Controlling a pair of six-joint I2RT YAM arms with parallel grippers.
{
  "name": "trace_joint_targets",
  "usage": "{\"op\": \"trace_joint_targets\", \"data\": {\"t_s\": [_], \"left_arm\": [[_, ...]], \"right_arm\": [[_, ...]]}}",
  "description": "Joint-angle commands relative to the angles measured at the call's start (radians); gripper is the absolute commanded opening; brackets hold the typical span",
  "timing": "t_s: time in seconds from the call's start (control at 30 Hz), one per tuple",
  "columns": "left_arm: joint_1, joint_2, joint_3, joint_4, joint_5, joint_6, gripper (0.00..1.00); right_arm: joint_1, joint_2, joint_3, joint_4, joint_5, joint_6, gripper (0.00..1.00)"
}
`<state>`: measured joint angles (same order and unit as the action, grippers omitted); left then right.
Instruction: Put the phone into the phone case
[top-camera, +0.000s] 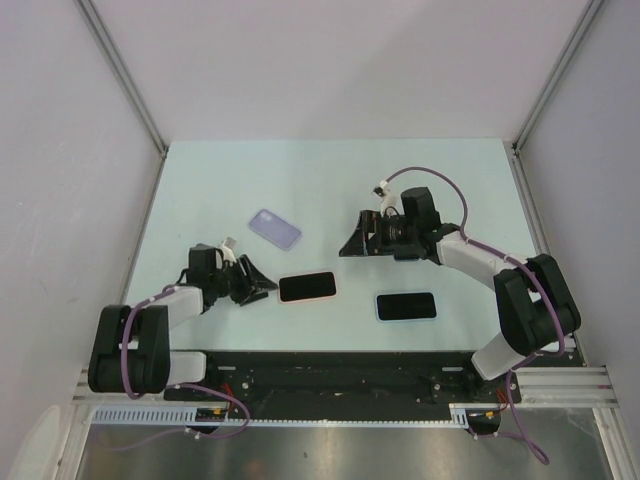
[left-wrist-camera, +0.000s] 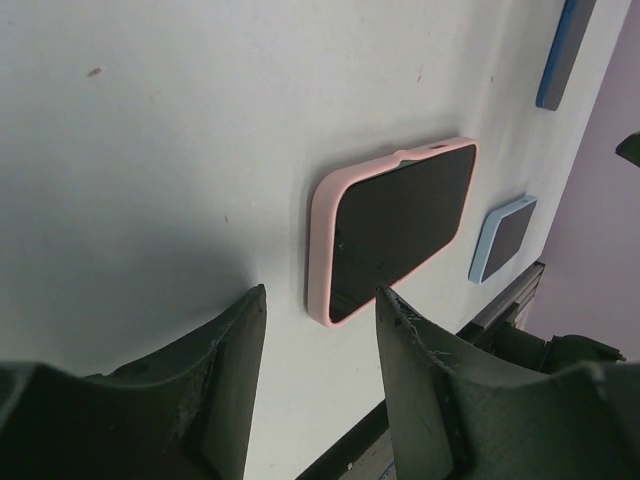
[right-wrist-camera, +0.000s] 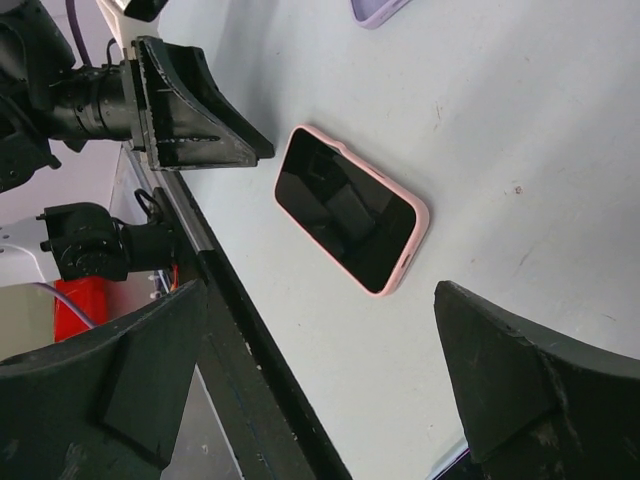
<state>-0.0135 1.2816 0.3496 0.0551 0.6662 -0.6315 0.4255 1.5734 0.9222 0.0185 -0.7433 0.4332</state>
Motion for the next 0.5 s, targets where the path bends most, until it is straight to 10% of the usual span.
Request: {"op": "trace_joint_targets", "data": {"t_s": [0.0, 0.47], "left_arm": [[-0.034, 0.051, 0.02, 0.032, 0.007, 0.0, 0.52], [-0.236, 0.32, 0.204, 0.08, -0.008, -0.04, 0.48]], "right_arm": [[-0.008, -0.024, -0.003, 0.021, -0.018, -0.01, 1.0], [-0.048, -0.018, -0.005, -0.014, -0.002, -0.016, 0.98]]}}
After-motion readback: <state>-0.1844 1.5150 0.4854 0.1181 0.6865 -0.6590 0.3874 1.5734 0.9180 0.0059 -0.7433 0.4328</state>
